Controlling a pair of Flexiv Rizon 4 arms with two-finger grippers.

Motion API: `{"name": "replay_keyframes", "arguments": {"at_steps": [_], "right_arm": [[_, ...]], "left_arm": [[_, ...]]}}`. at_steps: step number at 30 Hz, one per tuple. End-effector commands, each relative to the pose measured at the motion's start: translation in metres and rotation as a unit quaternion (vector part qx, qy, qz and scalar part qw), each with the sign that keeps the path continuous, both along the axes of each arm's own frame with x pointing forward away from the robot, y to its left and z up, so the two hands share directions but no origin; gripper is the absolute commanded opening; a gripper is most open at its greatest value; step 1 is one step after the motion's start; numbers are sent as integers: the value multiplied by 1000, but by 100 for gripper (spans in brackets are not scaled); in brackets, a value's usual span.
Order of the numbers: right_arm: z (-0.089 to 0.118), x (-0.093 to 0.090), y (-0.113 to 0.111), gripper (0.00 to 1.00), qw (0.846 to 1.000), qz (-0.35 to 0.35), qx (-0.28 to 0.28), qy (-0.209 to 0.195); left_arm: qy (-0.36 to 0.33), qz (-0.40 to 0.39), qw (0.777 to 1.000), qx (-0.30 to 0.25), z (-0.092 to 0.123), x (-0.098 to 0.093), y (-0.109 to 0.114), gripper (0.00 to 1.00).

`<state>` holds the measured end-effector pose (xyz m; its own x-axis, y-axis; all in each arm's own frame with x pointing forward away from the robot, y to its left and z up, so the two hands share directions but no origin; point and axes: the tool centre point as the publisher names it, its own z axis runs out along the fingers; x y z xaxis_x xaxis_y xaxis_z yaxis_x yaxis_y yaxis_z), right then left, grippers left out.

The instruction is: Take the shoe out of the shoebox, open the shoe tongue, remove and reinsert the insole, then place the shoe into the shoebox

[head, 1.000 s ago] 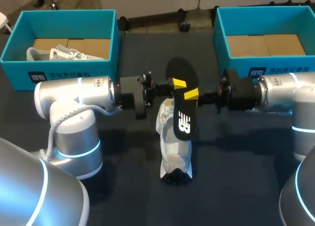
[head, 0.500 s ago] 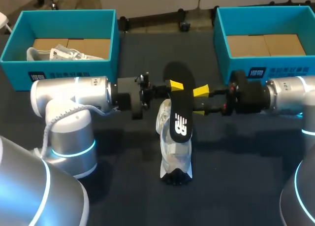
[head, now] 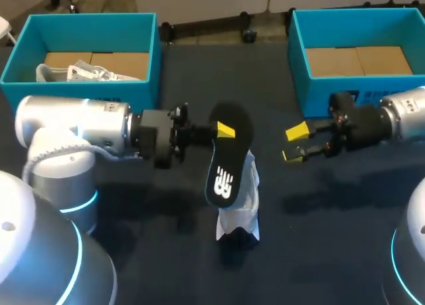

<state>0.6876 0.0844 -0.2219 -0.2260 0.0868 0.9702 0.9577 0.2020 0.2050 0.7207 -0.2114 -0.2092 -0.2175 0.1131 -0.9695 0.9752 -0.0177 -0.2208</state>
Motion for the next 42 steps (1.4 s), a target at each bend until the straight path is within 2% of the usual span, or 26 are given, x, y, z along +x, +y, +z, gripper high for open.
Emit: {"name": "replay_keyframes", "arguments": {"at_steps": [1,9,11,12,15,22,24,25,26,28,38,40,42], "right_arm": [[-8,5,-6,100,999,28,1,15],[-8,5,-6,100,999,28,1,15],[-6,5,-7,100,996,66,-52,-27],[-5,4,-10,100,992,94,-71,-52],[-5,3,-18,100,978,158,-96,-95],[-5,-3,-31,100,940,264,-158,-147],[-8,-6,-34,100,925,290,-176,-174],[-9,-8,-35,100,920,299,-174,-186],[-12,-11,-35,100,908,327,-165,-205],[-12,-11,-35,100,908,327,-165,-205],[-12,-11,-35,100,908,327,-165,-205],[-8,-18,-36,100,890,333,-198,-243],[-8,-28,-38,100,873,338,-229,-265]], "left_arm": [[11,-1,1000,23,8,-19,20,0],[10,-3,999,48,9,-50,27,0],[19,-9,998,52,9,-57,28,0],[27,-12,998,57,9,-62,28,0],[55,-19,996,65,8,-73,29,0],[105,-22,990,94,7,-99,33,0],[124,-27,988,93,6,-107,33,0],[131,-27,987,90,6,-108,33,0],[145,-32,985,87,5,-111,32,0],[140,-27,985,100,2,-112,32,0],[140,-27,985,100,2,-112,32,0],[140,-26,985,101,4,-115,28,0],[168,-34,980,101,6,-120,24,0]]}}
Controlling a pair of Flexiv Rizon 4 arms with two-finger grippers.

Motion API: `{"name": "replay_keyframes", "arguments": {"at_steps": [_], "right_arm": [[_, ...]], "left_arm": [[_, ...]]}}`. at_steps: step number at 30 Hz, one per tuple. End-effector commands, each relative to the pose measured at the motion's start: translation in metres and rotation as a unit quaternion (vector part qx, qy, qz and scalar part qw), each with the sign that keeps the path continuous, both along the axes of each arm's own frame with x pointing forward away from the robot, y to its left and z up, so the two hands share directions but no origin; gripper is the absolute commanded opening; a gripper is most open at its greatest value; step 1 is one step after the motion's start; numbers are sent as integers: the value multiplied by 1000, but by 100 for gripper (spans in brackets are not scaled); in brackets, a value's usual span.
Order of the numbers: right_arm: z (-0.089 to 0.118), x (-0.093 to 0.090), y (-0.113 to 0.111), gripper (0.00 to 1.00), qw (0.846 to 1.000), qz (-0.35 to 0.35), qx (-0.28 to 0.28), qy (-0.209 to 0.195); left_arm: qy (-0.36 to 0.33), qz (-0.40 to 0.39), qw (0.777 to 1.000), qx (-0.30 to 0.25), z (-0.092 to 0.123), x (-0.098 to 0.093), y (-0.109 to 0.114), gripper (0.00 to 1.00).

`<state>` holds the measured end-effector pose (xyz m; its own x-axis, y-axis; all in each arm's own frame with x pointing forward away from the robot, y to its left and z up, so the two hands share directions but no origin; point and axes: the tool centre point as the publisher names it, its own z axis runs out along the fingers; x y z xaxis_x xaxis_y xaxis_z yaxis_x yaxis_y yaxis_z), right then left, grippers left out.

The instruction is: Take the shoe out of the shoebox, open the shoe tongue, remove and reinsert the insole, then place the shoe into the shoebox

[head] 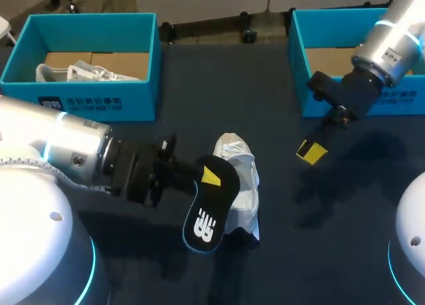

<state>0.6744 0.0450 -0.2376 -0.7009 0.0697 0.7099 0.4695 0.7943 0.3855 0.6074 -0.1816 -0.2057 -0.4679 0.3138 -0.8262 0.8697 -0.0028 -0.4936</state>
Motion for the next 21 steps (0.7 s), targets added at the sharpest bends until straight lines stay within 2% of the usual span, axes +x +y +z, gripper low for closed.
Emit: {"name": "replay_keyframes", "arguments": {"at_steps": [1,3,4,8,11,12,21], "right_arm": [[6,-18,0,100,995,33,-65,-73],[1,-26,-3,100,991,51,-75,-101],[-5,-33,-6,100,986,68,-77,-132],[-18,-41,-6,100,979,86,-81,-167],[-31,-47,2,100,969,102,-86,-207],[-38,-47,5,100,971,101,-89,-199],[-38,-47,5,100,971,101,-89,-199]], "left_arm": [[29,-4,1000,4,3,-9,-7,0],[53,-7,999,5,5,-13,-8,0],[67,-6,998,5,6,-17,-8,0],[101,-10,995,5,7,-24,-6,0],[170,-24,985,-2,2,-26,-4,0],[170,-24,985,-2,2,-26,-4,0],[170,-24,985,-2,2,-26,-4,0]]}}
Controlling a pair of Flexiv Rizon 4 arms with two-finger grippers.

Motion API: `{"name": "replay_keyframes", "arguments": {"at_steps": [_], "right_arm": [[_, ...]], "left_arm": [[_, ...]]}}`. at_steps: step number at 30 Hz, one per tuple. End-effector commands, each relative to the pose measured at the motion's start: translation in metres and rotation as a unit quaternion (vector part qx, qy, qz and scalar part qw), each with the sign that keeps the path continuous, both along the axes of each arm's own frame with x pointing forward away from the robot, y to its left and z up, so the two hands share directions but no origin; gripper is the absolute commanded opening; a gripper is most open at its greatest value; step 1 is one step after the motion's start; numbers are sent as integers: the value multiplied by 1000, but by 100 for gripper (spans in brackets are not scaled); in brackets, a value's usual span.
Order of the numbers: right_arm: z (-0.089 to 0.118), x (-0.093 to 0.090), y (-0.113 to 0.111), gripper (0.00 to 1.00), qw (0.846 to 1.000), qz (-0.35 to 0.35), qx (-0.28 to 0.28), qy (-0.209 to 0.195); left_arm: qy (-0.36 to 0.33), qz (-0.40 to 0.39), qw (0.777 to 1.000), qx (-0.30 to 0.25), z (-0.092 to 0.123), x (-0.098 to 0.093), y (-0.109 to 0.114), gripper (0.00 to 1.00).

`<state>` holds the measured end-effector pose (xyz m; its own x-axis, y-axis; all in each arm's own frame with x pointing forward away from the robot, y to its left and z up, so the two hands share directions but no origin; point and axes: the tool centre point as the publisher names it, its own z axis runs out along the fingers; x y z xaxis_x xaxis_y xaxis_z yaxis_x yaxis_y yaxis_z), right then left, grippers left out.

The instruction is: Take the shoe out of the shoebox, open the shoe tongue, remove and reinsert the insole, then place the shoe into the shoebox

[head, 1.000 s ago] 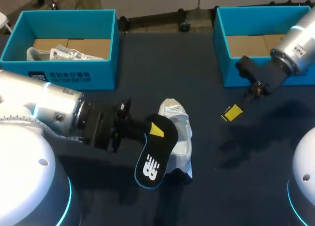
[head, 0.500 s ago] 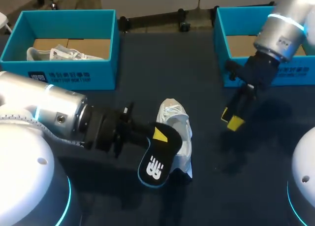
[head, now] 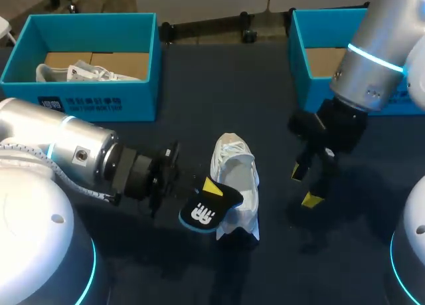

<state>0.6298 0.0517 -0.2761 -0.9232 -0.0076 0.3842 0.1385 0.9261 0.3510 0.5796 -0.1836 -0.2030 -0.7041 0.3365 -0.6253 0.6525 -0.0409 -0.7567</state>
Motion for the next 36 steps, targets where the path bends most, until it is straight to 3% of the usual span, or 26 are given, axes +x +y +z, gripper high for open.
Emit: {"name": "replay_keyframes", "arguments": {"at_steps": [1,9,22,36], "right_arm": [[1,-3,-2,100,1000,-3,0,-8],[-15,4,22,100,998,7,-8,-57],[-51,8,47,100,996,7,13,-91],[-51,10,49,100,995,3,-3,-99]], "left_arm": [[0,-2,1000,1,-1,1,-2,0],[-2,15,1000,-24,-16,-5,-4,0],[13,48,996,-71,-47,-17,-6,0],[13,58,995,-75,-47,-16,-5,0]]}}
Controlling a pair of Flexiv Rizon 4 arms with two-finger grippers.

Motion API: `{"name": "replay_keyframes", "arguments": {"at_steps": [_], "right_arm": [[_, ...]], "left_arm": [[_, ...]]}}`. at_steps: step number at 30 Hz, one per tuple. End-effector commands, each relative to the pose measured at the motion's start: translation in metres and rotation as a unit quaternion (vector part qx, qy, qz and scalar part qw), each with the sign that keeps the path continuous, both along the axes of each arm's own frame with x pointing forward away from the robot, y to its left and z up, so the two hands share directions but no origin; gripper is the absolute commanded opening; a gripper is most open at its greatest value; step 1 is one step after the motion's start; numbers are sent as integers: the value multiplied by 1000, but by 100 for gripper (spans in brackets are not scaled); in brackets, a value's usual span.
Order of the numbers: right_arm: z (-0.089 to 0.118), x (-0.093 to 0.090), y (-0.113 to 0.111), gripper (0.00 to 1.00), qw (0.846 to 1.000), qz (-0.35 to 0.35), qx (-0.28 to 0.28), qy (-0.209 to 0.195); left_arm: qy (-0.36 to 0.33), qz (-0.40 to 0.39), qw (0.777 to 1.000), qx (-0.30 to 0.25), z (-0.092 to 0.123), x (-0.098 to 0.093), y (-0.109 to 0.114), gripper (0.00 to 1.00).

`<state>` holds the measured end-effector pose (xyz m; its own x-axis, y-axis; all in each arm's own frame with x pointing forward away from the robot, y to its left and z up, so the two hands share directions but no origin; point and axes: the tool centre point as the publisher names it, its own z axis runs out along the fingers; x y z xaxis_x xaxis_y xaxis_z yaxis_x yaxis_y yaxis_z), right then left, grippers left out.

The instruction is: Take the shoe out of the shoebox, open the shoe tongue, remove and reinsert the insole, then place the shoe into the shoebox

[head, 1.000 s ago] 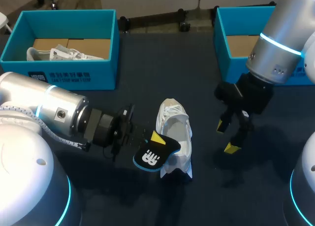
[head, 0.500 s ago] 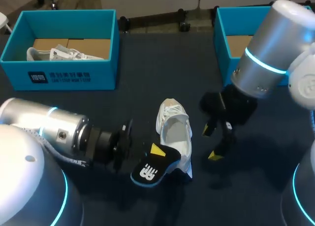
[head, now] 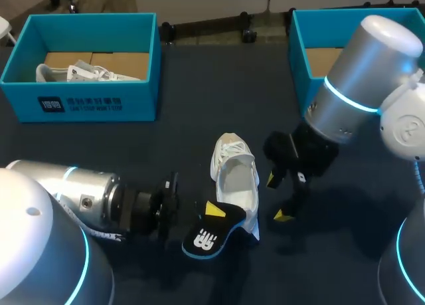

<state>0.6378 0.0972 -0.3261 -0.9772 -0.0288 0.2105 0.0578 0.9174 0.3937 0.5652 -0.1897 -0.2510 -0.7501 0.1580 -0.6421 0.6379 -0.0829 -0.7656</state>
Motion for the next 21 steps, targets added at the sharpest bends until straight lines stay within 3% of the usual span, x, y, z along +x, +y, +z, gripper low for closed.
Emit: {"name": "replay_keyframes", "arguments": {"at_steps": [1,6,21], "right_arm": [[-2,3,6,100,1000,-14,-23,-14],[-14,7,9,100,999,-19,-27,-41],[-25,14,11,100,997,-16,-65,-31]], "left_arm": [[4,1,1000,-2,-1,-1,0,0],[11,6,1000,-2,-4,1,0,0],[12,23,1000,-9,-5,-1,13,0]]}}
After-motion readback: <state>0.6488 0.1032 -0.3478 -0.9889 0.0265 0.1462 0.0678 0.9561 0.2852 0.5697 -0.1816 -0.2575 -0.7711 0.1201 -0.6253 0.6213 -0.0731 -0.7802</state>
